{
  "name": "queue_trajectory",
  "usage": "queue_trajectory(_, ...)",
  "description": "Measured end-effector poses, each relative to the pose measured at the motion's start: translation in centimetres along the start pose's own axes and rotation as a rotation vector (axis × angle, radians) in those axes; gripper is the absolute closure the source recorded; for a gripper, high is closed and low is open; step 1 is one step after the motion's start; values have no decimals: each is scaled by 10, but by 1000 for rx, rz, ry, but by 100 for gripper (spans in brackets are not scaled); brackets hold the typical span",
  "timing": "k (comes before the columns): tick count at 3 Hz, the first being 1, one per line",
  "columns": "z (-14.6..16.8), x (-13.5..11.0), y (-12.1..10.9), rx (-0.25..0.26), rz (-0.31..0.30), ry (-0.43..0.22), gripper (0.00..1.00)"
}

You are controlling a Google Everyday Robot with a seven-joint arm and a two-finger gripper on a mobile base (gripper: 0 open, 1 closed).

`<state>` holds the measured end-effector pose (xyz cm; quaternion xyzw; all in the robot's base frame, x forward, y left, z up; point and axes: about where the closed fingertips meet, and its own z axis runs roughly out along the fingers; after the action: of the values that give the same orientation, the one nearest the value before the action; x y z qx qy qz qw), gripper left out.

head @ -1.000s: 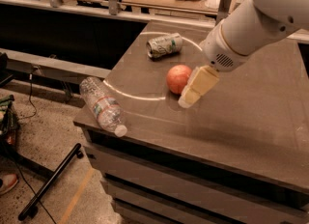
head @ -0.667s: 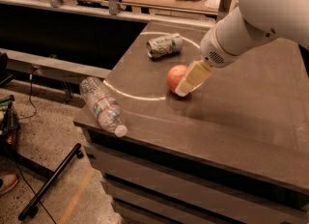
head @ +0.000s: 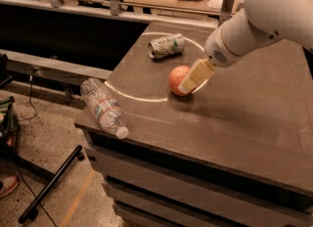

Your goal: Move apple near 7up can

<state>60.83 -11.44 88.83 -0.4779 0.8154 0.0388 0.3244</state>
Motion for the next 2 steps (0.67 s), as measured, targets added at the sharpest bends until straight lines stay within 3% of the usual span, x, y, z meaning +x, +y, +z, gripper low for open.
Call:
queue_trajectory(1,-3,-3,12,-63,32,-16,0)
queue_trajectory(2,0,-6,25,-89,32,-17,0)
